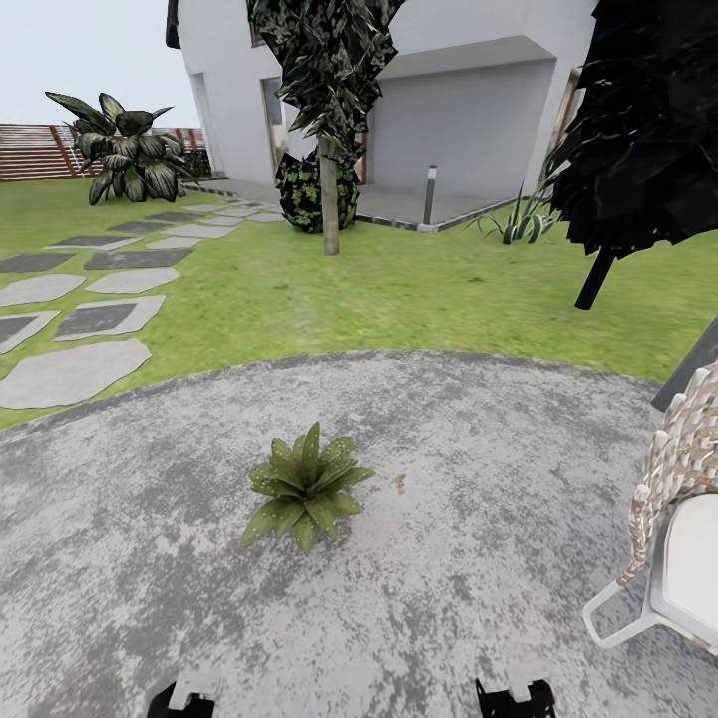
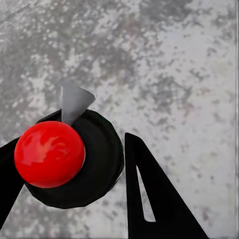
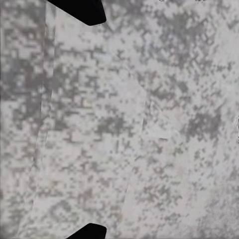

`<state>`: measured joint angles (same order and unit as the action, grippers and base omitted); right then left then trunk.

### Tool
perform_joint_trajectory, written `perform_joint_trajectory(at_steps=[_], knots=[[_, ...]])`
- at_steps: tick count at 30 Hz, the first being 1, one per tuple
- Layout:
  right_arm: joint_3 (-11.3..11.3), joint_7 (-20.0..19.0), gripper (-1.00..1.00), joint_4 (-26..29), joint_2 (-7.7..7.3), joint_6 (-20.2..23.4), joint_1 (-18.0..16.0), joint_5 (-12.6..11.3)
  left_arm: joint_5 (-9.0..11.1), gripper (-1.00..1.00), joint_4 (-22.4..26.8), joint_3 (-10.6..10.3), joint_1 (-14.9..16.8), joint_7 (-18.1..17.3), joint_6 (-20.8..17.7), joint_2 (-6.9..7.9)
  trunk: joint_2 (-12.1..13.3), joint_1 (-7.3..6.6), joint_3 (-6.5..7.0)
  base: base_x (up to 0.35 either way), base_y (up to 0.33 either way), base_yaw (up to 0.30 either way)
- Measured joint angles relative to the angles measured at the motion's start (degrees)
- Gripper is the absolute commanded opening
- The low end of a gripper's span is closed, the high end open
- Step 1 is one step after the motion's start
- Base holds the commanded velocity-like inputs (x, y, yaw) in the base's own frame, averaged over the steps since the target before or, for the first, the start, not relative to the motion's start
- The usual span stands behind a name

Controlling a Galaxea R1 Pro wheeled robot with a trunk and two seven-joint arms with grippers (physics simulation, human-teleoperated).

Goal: Pick up the pesticide atomizer in the garden and spray insectifuge to fully cover both potted plants in the garden.

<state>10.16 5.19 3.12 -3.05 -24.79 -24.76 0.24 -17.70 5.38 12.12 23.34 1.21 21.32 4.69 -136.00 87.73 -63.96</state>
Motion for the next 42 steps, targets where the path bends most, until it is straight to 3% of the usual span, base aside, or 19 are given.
perform_joint_trajectory(at_steps=[5, 12, 31, 34, 42], knots=[[-0.08, 0.03, 1.00, 0.03, 0.07, 0.01, 0.00, -0.36, 0.25, -1.00, -0.04, -0.01, 0.00, -0.34, -0.10, -2.09, 0.00, 0.00, 0.00, 0.000, 0.000, -0.027], [-0.17, 0.04, 1.00, 0.02, 0.07, 0.12, 0.02, -0.40, 0.42, -1.00, -0.05, 0.28, -0.24, 0.11, -0.04, -1.91, 0.00, -0.01, 0.00, 0.058, 0.070, -0.262], [-0.16, 0.06, 1.00, -1.02, 0.18, 0.11, 0.02, -0.42, 0.49, -1.00, -0.05, 0.35, -0.78, 0.34, -0.01, -2.05, 0.00, 0.00, 0.23, 0.036, 0.266, -0.277], [-0.21, 0.23, 1.00, -1.04, 0.09, 0.14, 0.01, -3.40, 0.48, -1.00, -0.05, 0.35, -0.78, 0.35, -0.02, -2.05, 0.00, 0.00, 0.34, 0.000, 0.007, -0.291], [-0.19, 0.25, 1.00, -1.04, 0.06, 0.15, 0.01, -3.89, 0.48, -1.00, -0.05, 0.31, -0.78, 0.28, -0.02, -2.05, 0.00, 0.00, 0.57, 0.000, 0.000, -0.292]])
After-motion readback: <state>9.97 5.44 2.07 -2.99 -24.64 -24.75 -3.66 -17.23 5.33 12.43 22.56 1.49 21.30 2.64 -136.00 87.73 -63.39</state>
